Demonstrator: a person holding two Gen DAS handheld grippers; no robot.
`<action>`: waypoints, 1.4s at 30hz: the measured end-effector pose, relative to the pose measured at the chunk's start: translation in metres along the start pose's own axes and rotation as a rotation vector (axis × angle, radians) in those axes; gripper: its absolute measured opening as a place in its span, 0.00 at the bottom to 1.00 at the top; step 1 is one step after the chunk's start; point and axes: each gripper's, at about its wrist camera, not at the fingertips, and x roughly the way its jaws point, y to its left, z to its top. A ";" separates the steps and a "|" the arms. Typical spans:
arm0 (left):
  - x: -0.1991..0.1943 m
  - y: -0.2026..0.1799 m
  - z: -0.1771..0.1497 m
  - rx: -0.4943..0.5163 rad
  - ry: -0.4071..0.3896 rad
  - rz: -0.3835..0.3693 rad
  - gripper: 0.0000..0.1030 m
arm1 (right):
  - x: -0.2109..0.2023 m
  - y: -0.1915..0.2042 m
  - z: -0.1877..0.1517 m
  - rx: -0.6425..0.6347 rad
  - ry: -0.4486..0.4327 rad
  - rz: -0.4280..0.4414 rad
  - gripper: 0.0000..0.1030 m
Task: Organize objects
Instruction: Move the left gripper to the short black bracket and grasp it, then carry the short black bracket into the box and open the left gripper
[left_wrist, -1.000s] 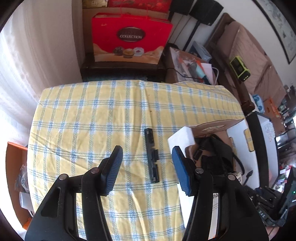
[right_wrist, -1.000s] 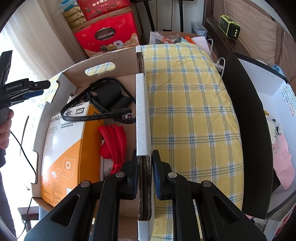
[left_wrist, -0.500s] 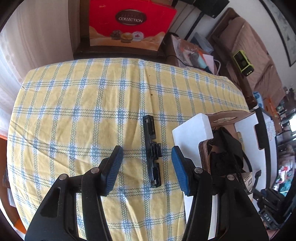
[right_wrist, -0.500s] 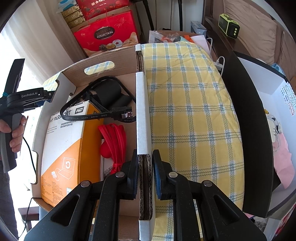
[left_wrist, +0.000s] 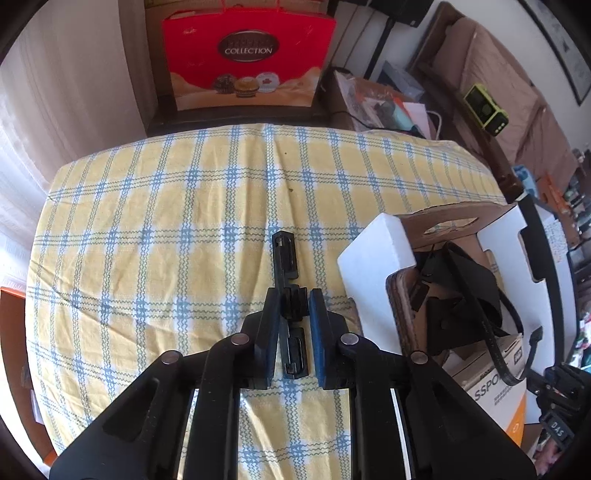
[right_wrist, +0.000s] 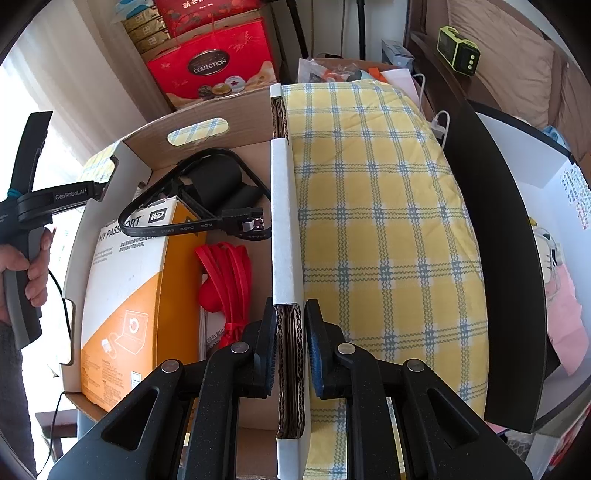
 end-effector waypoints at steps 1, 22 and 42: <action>-0.001 0.002 -0.001 -0.004 -0.005 -0.006 0.14 | 0.000 0.000 0.000 0.001 -0.001 0.001 0.14; -0.061 0.006 -0.003 -0.046 -0.090 -0.114 0.11 | -0.002 0.001 0.001 -0.003 -0.002 -0.004 0.14; -0.047 -0.076 0.021 0.051 -0.053 -0.161 0.18 | -0.001 0.000 0.000 0.015 -0.006 0.012 0.15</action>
